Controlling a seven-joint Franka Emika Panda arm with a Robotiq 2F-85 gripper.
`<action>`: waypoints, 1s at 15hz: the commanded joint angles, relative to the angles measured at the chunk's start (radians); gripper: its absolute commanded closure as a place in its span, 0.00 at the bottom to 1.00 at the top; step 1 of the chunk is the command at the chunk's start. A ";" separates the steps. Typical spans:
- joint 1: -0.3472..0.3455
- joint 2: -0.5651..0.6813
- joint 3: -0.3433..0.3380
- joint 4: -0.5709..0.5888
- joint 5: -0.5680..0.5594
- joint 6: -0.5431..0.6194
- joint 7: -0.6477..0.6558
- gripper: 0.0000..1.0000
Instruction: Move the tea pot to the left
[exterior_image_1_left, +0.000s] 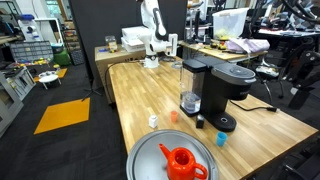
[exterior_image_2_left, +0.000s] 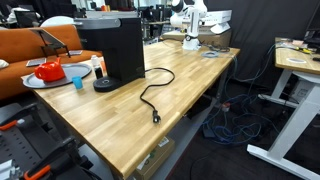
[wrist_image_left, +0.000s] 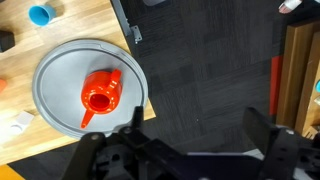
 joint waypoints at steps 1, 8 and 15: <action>0.004 0.004 -0.004 0.005 -0.003 -0.001 0.003 0.00; 0.002 0.025 -0.001 0.021 0.001 0.003 0.014 0.00; 0.004 0.190 0.016 0.110 -0.008 0.024 -0.008 0.00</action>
